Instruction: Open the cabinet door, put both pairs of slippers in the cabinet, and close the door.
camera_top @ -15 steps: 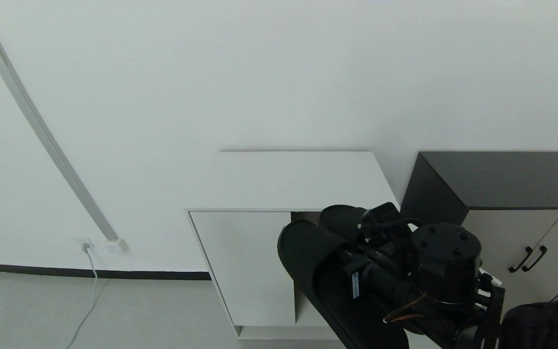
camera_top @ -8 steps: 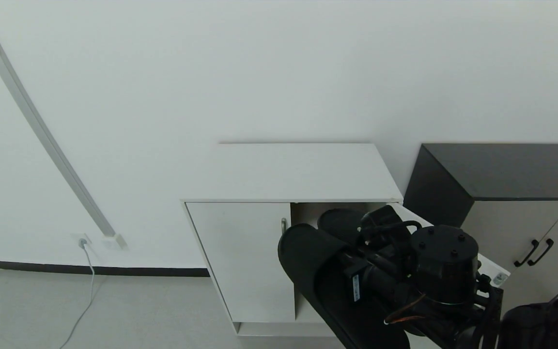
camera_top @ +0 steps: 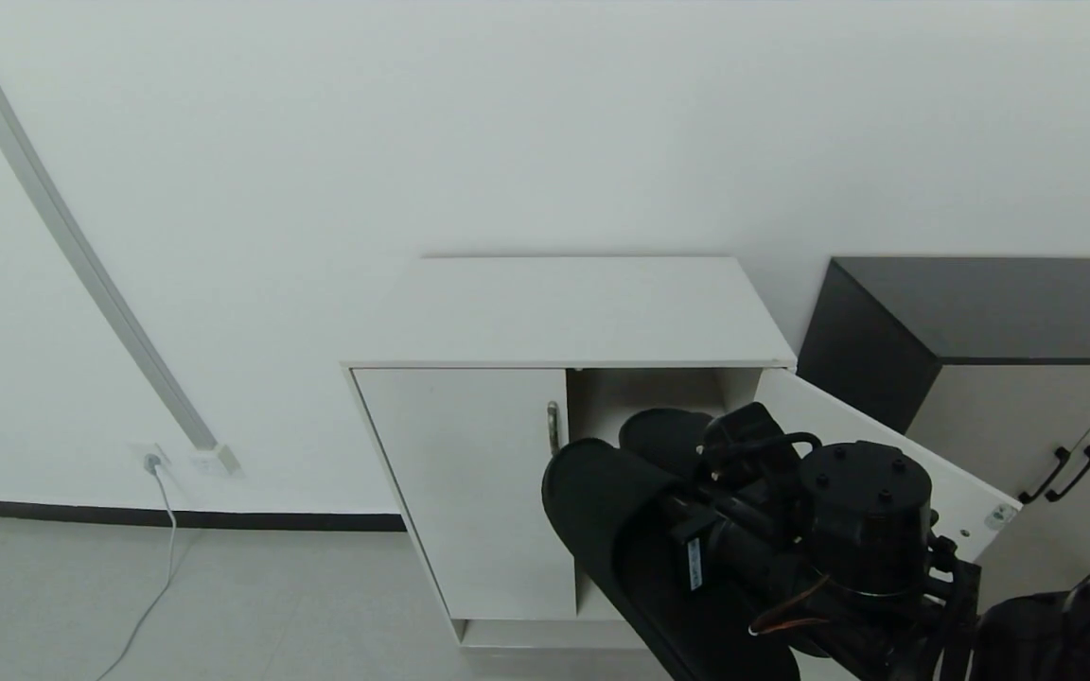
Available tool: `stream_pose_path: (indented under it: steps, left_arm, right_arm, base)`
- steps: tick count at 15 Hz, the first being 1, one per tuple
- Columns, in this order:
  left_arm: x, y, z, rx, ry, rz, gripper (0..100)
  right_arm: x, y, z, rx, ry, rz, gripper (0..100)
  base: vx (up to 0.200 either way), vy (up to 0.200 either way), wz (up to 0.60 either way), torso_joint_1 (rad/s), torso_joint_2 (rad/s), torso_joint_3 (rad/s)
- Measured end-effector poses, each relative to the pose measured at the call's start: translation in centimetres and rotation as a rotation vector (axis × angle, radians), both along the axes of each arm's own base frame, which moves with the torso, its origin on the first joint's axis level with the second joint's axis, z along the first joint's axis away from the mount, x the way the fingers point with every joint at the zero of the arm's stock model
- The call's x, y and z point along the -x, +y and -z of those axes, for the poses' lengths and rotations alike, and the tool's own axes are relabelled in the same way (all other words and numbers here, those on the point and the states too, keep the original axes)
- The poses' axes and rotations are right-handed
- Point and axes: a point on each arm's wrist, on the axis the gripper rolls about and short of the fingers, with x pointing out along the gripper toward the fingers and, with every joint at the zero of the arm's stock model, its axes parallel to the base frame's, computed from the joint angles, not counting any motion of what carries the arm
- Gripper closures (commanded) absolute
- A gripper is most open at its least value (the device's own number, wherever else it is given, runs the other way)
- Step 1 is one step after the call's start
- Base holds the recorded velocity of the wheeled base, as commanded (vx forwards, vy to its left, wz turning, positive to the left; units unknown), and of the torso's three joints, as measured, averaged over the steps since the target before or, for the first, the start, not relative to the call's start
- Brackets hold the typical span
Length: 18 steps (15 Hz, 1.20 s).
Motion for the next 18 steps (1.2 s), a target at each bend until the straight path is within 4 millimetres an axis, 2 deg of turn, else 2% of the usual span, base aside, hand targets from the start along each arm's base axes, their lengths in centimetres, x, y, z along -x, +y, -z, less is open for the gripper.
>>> stream_pose_path:
  steps: [18]
  left_arm:
    - [0.00, 0.00, 0.00, 0.000, 0.000, 0.000, 100]
  right_arm:
    - [-0.17, 0.24, 0.82, 0.021, 0.017, -0.002, 100]
  base:
    - [0.000, 0.000, 0.00, -0.201, 0.52, 0.317]
